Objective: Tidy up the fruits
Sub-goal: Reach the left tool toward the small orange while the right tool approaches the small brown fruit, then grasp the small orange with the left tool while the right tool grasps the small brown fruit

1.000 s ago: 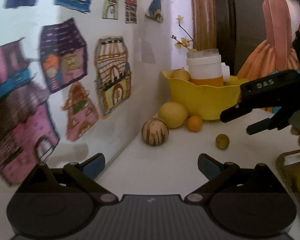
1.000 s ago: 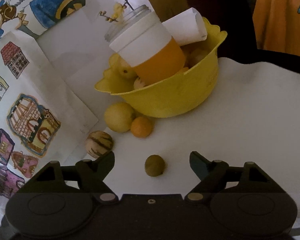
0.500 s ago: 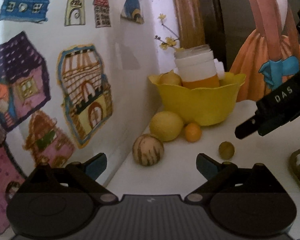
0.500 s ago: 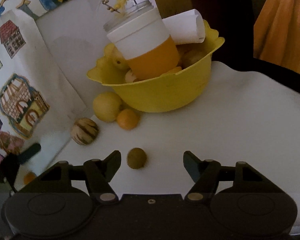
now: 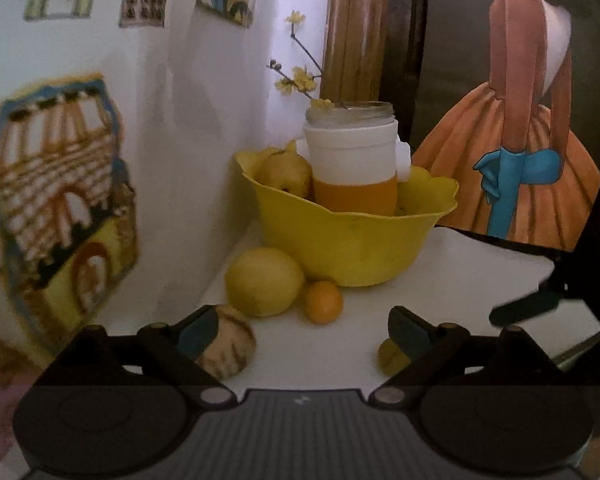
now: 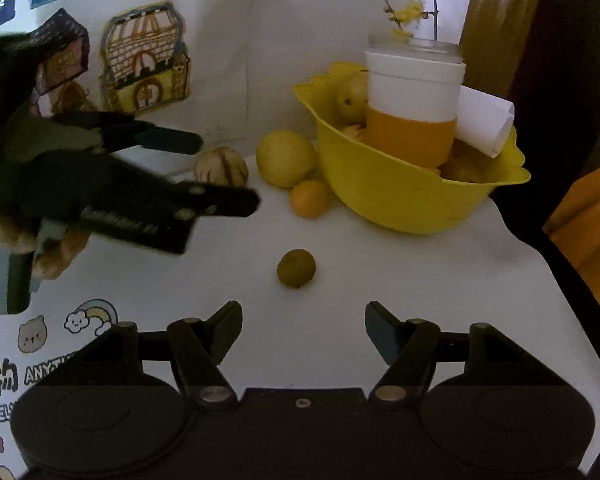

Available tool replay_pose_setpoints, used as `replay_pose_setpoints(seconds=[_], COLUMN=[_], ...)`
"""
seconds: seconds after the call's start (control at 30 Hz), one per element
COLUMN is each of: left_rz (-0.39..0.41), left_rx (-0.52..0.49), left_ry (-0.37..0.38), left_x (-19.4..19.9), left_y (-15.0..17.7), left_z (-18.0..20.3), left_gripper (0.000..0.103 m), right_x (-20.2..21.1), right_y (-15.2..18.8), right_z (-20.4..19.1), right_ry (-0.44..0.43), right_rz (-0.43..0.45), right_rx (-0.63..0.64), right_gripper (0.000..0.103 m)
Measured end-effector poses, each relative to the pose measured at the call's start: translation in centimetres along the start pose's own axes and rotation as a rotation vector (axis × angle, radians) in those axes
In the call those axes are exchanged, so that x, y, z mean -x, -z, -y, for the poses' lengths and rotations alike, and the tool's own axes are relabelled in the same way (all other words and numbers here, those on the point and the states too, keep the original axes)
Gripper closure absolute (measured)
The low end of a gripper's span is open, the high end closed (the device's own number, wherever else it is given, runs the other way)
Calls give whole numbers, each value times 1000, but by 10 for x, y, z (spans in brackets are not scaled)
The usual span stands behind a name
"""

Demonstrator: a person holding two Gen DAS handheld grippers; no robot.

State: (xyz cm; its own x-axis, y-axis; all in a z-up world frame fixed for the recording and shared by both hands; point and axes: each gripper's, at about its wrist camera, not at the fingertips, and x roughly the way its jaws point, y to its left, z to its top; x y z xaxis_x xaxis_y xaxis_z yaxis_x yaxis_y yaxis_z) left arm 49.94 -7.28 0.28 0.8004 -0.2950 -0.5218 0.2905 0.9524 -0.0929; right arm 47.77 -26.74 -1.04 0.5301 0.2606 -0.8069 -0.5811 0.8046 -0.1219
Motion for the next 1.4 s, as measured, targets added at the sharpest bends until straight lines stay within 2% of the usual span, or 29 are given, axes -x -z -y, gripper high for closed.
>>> replay_pose_setpoints(seconds=[0.13,0.27,0.33,0.57,0.87,0.93,1.0,1.1,1.4], left_rz=[-27,-63,-73,-97,-76,-67,-59,-45,-23], left_rx=[72,104,135,160,156,150,156,174,186], left_ry=[35,42,48,56,70,58,52,45,25], left_x=[-12,-25,-30,-47,-62,-63,-62,-60,-64], left_y=[-4,-5,-6,0,5,6,6,9,13], left_z=[2,5,3,-3,3,4,2,0,6], left_gripper=[12,20,20,24,27,30,38,43,45], right_x=[-6,-14,-21,-36,-53,-57,-57,-61,-71], right_y=[-1,-4,-7,-18,-21,-22,-23,-24,-24], right_z=[0,1,1,-3,-8,-9,-10,-10,-6], right_ry=[17,13,8,-3,13,20,22,17,18], right_rz=[9,-6,-19,-49,-61,-66,-62,-56,-39], right_rx=[0,-4,-3,-6,5,11,5,-11,-12], right_gripper=[34,39,42,46,51,53,54,54,56])
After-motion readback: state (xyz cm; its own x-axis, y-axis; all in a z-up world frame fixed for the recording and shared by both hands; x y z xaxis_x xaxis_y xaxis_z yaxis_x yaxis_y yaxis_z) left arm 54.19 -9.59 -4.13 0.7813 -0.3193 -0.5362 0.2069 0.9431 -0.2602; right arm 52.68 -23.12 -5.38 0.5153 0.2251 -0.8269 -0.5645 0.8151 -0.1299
